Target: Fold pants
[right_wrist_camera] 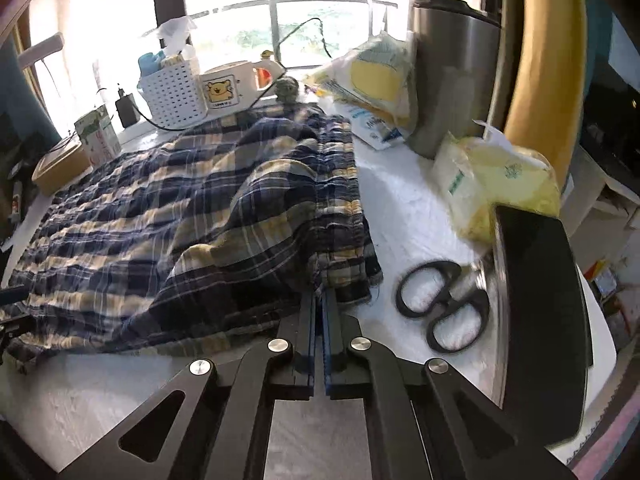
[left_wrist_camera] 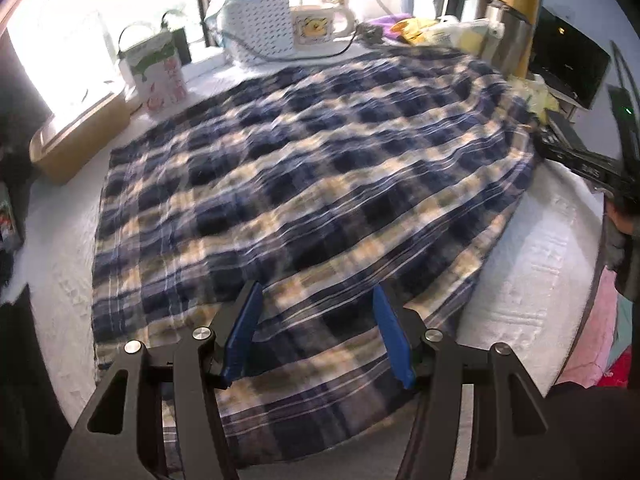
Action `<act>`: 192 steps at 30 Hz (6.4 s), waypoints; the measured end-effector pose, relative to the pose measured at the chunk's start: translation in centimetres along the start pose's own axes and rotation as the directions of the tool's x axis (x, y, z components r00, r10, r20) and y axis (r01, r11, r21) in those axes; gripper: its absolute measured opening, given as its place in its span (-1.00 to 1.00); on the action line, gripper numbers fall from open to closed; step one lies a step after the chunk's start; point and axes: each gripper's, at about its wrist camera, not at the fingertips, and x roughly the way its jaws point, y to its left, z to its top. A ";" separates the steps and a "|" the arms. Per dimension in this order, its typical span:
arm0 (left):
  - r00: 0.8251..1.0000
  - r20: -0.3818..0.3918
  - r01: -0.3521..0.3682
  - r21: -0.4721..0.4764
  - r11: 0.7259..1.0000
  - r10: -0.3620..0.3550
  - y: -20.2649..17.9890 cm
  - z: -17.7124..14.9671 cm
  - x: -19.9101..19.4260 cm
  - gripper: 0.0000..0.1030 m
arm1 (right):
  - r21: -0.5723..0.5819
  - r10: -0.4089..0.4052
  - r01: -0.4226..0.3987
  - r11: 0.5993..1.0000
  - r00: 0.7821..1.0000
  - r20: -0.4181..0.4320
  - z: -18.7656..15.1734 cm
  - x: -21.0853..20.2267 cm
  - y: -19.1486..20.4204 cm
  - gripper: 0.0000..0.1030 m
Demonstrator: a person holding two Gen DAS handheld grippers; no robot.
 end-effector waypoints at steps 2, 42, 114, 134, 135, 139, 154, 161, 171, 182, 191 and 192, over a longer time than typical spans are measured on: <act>1.000 0.000 0.005 -0.015 1.000 -0.005 0.6 -0.2 0.0 0.12 | 0.004 -0.009 0.009 1.000 1.000 -0.007 -0.5 -0.4 -0.2 -0.97; 0.985 0.126 -0.086 -0.252 0.964 0.121 12.3 -4.7 -5.3 0.32 | 0.135 -0.050 0.043 0.990 0.998 0.042 0.8 -3.7 0.1 0.66; 0.939 0.295 -0.057 -0.374 0.926 0.177 18.5 -6.2 -10.2 0.31 | -0.333 0.387 -0.313 0.889 0.903 0.186 10.8 -5.5 27.2 -0.78; 0.949 0.231 -0.089 -0.457 0.885 0.215 22.2 -8.4 -9.7 0.31 | -0.609 0.437 -0.420 0.672 0.890 -0.131 3.2 -1.0 40.3 -0.79; 0.950 0.229 -0.089 -0.448 0.889 0.211 22.0 -8.1 -9.5 0.31 | -0.618 0.449 -0.434 0.655 0.882 -0.143 3.1 -1.1 40.5 -0.79; 0.953 0.230 -0.086 -0.416 0.905 0.196 21.6 -6.7 -9.1 0.31 | -0.646 0.467 -0.480 0.593 0.859 -0.210 1.7 -1.2 41.1 -0.79; 0.962 0.267 -0.009 -0.181 0.983 0.058 17.9 2.2 -6.1 0.32 | -0.559 0.534 -0.481 0.676 0.842 -0.079 3.7 -4.2 33.0 0.79; 0.978 0.174 -0.106 -0.053 0.993 0.114 16.9 6.9 -1.3 0.32 | -0.449 0.433 -0.388 0.805 0.901 -0.002 7.8 -0.1 26.4 0.46; 0.978 0.076 -0.187 -0.078 0.979 0.193 20.3 8.6 3.9 0.35 | -0.411 0.419 -0.427 0.806 0.901 -0.113 12.8 8.8 26.4 -0.44; 0.983 0.093 -0.141 -0.148 0.979 0.156 23.0 9.4 3.5 0.36 | -0.420 0.233 -0.246 0.874 0.969 -0.084 14.4 13.3 26.5 -0.49; 0.966 0.228 -0.078 -0.193 0.978 0.122 22.1 8.1 -3.3 0.36 | -0.452 0.453 -0.441 0.776 0.887 -0.087 13.5 4.6 28.5 -0.43; 0.968 0.236 -0.048 -0.171 0.984 0.088 21.0 7.9 -3.4 0.36 | -0.492 0.471 -0.458 0.740 0.876 -0.107 12.7 3.9 29.7 -0.43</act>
